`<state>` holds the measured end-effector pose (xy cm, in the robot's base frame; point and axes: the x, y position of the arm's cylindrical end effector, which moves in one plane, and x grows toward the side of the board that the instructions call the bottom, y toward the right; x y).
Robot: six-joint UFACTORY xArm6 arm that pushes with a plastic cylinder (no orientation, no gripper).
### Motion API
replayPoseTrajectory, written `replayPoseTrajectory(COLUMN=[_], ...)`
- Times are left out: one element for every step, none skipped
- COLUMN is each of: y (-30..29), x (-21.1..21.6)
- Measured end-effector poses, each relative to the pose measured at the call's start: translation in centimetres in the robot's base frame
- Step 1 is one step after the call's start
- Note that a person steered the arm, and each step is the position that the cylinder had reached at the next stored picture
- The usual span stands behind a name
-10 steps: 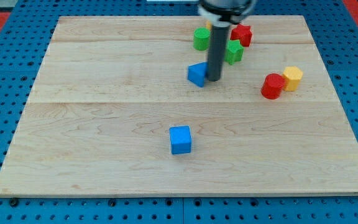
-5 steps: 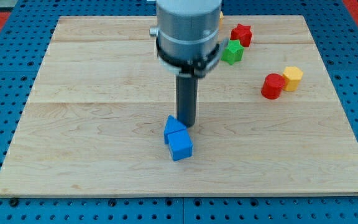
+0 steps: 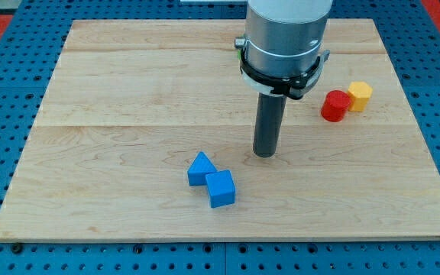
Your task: Push the blue triangle into the blue cube
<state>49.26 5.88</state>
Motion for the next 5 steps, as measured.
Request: replayPoseTrajectory(y=[0.8,1.4,1.4,1.4,1.8], x=[-1.9,-4.7,-6.4,-6.8,-7.0])
